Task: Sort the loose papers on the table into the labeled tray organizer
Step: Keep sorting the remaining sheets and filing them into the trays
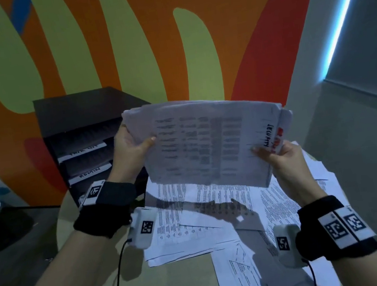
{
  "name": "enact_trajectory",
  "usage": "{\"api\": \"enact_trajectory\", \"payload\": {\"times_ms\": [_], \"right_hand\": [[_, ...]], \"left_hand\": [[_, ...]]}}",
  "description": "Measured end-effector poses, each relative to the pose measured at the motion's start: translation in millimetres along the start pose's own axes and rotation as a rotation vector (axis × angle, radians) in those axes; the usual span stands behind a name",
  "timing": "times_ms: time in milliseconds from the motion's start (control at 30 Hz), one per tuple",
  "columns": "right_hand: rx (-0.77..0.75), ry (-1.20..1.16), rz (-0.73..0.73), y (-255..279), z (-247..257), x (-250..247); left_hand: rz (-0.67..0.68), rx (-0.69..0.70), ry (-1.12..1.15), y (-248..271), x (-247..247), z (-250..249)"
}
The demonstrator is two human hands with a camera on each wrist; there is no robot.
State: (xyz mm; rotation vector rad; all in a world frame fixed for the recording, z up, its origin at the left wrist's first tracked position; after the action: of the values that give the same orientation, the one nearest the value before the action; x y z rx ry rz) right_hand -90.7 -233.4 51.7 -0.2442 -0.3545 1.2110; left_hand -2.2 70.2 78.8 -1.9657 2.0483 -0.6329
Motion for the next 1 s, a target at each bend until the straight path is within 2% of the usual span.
{"api": "enact_trajectory", "payload": {"times_ms": [200, 300, 400, 467, 533, 633, 700, 767, 867, 900, 1000], "right_hand": [[0.282, 0.168, 0.145, 20.9, -56.8, 4.1], [0.324, 0.285, 0.169, 26.6, -66.5, 14.3], [0.280, 0.387, 0.151, 23.3, -60.5, 22.9], [0.248, 0.441, 0.180, 19.5, -53.6, 26.6], [0.258, 0.453, 0.186, 16.7, -50.3, 26.7], [0.401, 0.380, 0.231, 18.9, -51.6, 23.5], [0.514, 0.374, 0.276, 24.7, -58.2, 20.9], [0.627, 0.379, 0.308, 30.8, -67.5, 21.5], [0.758, 0.282, 0.321, 40.2, -85.5, 29.6], [0.797, 0.239, 0.315, 42.1, -90.1, 34.2], [0.858, 0.176, 0.302, 46.2, -95.8, 54.4]], "left_hand": [[0.065, -0.290, -0.089, 35.2, -15.8, 62.5], [0.094, -0.306, -0.161, 47.3, -18.4, 78.8], [0.111, -0.278, -0.204, 41.3, -21.7, 74.0], [0.132, -0.241, -0.294, 31.5, -26.1, 63.8], [0.104, -0.105, -0.487, 18.5, -35.7, 45.4], [-0.084, 0.288, -0.840, 0.0, -58.0, -2.1], [-0.226, 0.410, -1.075, -10.0, -78.4, -29.2], [-0.274, 0.353, -1.275, -20.4, -102.4, -37.8], [-0.231, 0.200, -1.420, -24.9, -131.9, -29.0], [-0.218, 0.200, -1.406, -23.3, -137.3, -24.9], [-0.201, 0.316, -1.259, -16.1, -145.5, -15.2]]}}
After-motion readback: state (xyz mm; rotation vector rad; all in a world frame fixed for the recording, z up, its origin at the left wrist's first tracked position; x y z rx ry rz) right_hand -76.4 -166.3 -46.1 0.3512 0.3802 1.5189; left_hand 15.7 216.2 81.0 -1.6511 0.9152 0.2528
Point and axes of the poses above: each hand's wrist, its own y-axis away from the middle knuckle, its own x-axis out of the palm, z = x × y, the point moved 3 cm from there along -y, towards the middle knuckle, and after that the axes turned 2 degrees about -x, right-handed, at the moved point
